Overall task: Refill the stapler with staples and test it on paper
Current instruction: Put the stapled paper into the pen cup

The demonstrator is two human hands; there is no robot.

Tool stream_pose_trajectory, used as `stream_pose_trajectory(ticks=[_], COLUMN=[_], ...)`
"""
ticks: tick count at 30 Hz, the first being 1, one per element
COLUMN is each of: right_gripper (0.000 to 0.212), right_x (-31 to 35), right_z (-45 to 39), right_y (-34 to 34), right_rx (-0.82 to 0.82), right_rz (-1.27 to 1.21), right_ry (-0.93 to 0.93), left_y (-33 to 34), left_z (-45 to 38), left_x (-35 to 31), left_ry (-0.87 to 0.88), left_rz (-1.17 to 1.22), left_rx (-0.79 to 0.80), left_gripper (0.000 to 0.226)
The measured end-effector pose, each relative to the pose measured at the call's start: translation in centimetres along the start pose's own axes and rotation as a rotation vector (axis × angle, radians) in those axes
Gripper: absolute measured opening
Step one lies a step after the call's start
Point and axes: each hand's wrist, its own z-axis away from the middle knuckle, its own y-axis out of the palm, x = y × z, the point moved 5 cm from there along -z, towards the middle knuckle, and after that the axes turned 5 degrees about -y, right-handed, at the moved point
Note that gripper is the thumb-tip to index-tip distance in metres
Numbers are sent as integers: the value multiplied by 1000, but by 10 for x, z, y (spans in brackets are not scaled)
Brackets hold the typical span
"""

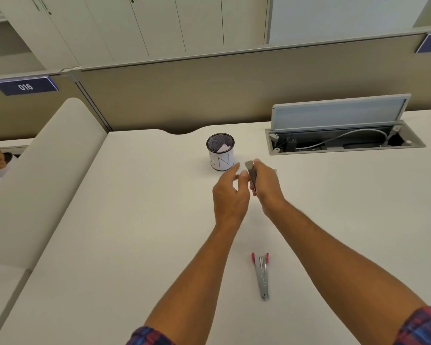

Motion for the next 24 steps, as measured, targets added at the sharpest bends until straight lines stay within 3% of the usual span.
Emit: stream_pose_trajectory(ticks=[3, 8, 15, 19, 21, 24], right_gripper=[34, 30, 35, 38, 43, 43], right_x=[-10, -32, -66, -82, -88, -102], right_z=[29, 72, 114, 130, 138, 146], right_y=[-13, -40, -86, -110, -121, -131], right_rx=[52, 27, -187, -211, -219, -186], right_rz=[-8, -27, 126, 215, 282, 324], right_ry=[-32, -63, -207, -217, -226, -186], left_y=[6, 7, 30, 42, 47, 52], left_z=[30, 69, 121, 145, 153, 161], left_x=[5, 13, 12, 10, 15, 21], left_ry=[-76, -192, -317, -311, -307, -266], left_rz=[96, 58, 160, 60, -28, -192], left_rx=[27, 9, 136, 203, 237, 279], left_gripper=[25, 23, 19, 15, 28, 17])
